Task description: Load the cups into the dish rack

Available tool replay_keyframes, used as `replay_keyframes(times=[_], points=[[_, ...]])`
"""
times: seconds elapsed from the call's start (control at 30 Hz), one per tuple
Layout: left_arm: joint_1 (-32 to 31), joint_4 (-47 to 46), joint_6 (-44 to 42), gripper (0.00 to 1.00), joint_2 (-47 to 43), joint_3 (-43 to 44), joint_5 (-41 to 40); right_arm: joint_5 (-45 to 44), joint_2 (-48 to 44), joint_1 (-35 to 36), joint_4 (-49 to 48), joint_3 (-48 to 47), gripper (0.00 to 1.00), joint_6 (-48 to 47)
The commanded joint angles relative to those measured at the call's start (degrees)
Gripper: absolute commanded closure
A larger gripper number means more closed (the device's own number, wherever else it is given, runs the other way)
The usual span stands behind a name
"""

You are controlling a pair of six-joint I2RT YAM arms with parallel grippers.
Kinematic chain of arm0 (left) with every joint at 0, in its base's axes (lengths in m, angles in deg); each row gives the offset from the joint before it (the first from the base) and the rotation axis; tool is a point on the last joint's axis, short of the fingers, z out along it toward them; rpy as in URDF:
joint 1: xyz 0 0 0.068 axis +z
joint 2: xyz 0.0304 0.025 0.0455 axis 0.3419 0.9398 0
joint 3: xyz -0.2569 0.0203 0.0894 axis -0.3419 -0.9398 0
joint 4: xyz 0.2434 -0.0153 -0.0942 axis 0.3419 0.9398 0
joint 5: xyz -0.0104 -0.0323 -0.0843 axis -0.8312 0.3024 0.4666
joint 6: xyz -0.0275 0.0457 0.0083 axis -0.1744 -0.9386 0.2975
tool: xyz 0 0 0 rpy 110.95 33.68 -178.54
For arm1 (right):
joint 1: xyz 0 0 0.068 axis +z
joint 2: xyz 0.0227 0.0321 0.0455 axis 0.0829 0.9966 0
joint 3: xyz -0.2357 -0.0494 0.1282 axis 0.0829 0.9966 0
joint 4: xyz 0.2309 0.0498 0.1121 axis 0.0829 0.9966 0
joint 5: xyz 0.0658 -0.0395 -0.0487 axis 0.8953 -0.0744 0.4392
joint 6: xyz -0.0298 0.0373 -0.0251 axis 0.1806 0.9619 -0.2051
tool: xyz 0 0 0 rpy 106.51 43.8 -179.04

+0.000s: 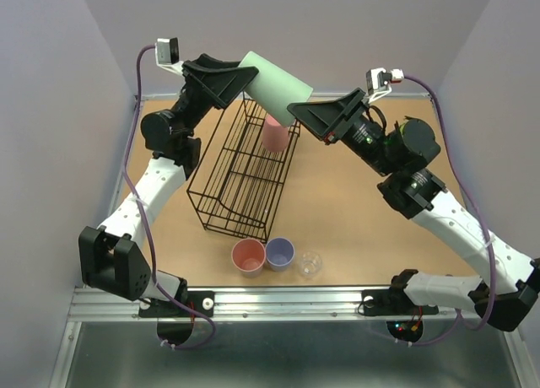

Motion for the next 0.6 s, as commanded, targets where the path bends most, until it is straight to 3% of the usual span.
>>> replay_keyframes(times=[0.0,0.1,0.23,0.37,0.43,0.5,0.57], points=[[1.88,0.94,-2.00,1.00,-2.86,1.47,0.69,-3.84,-3.02,0.17,9.76,1.33,0.50,-6.02],[3.38,9.62,-7.69,1.00,-4.35,1.81,2.36,-8.69,-7.57,0.17,16.71,2.64,0.45,-10.94],[3.82,32.78,-23.32,1.00,-5.94,4.71,1.93,-17.39,-12.06,0.17,26.38,4.40,0.45,-14.73],[3.38,48.74,-41.87,1.00,-6.99,8.49,-2.02,-26.88,-19.10,0.17,37.36,5.72,0.46,-16.05],[2.07,58.28,-47.68,1.00,-6.99,10.07,-4.91,-30.66,-21.38,0.17,39.48,6.86,0.53,-16.49],[-0.22,62.20,-53.93,1.00,-6.90,11.13,-9.13,-33.29,-23.41,0.17,42.47,7.22,0.65,-16.40],[-3.29,65.72,-58.05,1.00,-6.99,10.96,-14.05,-34.88,-24.37,0.17,45.19,7.48,0.66,-16.49]])
